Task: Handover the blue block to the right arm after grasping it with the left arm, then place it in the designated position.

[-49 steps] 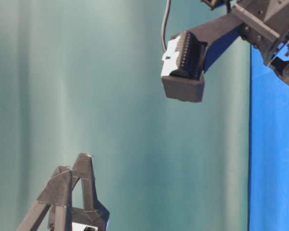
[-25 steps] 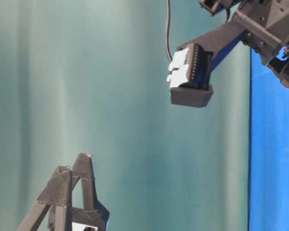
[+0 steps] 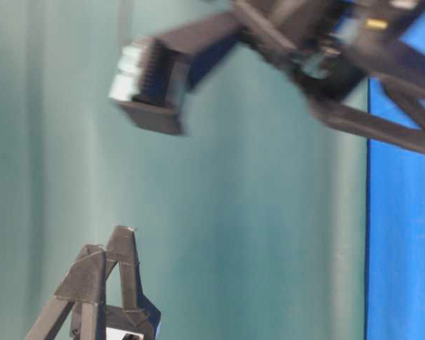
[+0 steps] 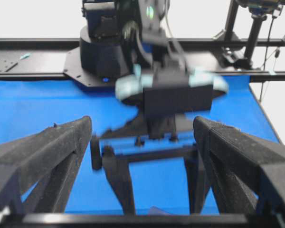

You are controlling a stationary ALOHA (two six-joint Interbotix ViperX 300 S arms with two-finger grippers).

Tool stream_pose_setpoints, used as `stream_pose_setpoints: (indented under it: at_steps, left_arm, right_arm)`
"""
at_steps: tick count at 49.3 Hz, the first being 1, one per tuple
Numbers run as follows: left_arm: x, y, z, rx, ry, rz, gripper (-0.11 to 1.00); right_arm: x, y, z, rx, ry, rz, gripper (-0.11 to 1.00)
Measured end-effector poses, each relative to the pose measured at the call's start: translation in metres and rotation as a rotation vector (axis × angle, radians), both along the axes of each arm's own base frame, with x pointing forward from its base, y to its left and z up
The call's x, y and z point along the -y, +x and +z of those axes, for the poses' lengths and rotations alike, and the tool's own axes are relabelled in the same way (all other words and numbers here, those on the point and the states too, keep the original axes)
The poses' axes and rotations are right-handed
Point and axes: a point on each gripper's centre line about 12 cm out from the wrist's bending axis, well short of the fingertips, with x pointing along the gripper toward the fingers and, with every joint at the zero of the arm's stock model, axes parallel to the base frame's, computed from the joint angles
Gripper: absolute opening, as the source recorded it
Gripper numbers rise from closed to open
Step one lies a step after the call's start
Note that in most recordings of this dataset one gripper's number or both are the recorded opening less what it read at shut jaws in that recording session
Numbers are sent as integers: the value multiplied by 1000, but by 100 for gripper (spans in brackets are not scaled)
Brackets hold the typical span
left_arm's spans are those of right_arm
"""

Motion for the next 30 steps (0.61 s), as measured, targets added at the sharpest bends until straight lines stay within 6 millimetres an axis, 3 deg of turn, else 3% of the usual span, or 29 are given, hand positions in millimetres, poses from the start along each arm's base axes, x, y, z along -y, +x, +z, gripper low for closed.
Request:
stream_pose_setpoints:
  at_steps: [16,30]
  left_arm:
    - [0,0,0,0,2,0,92]
    - [-1,0,0,0,2,1,92]
  right_arm:
    - [13,-29,76,76,-54,-81,92]
    - [29,-62,127,145,-93,-147,92]
